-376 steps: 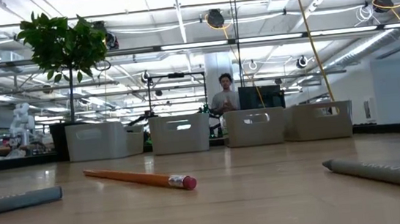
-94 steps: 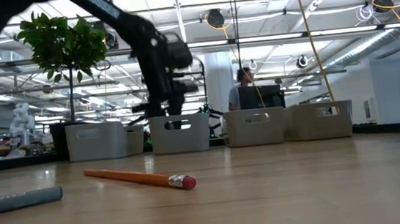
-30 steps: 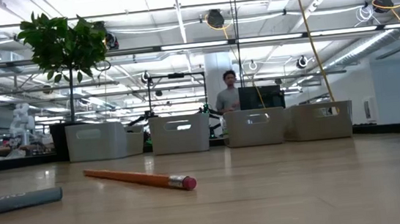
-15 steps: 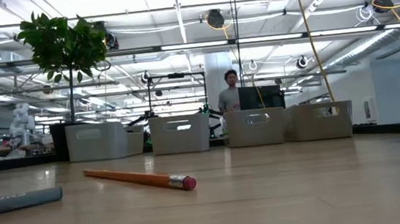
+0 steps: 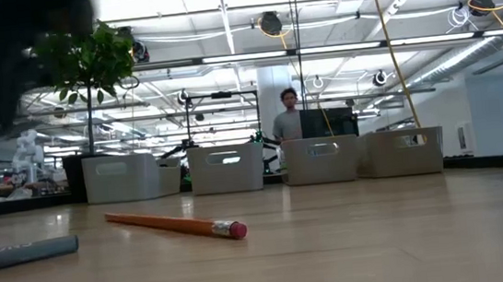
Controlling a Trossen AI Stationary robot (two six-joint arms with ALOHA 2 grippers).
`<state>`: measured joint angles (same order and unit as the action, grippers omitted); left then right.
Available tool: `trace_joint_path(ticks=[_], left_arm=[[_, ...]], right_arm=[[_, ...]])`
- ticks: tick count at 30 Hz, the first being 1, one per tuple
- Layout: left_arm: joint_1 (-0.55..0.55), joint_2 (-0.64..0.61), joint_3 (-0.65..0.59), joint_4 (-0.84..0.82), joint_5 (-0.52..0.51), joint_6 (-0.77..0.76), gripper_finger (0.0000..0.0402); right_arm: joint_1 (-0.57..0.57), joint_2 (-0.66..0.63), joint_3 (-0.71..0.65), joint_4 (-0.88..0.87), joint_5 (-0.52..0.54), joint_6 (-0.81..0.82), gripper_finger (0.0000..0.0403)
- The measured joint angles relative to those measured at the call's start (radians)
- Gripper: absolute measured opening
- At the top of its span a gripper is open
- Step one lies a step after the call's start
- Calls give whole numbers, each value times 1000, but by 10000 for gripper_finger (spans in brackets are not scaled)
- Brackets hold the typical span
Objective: Sort crayons/erasers/pens/pencils in bins
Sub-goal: Put the gray crayon into the middle left gray bin
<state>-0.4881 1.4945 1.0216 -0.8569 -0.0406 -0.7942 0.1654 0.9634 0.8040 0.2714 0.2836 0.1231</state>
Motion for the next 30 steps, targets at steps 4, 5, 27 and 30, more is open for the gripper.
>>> trace_joint_path(ticks=[4,5,27,30], left_arm=[[96,-5,109,9,-128,77,35],[119,-2,134,11,-148,84,33],[771,155,489,275,-230,246,23],[852,239,548,256,-153,266,23]], right_arm=[[0,0,0,-24,0,3,265],[0,0,0,-33,-1,3,265],[0,-150,1,-573,-54,-83,265],[0,-152,1,-592,-50,-83,265]])
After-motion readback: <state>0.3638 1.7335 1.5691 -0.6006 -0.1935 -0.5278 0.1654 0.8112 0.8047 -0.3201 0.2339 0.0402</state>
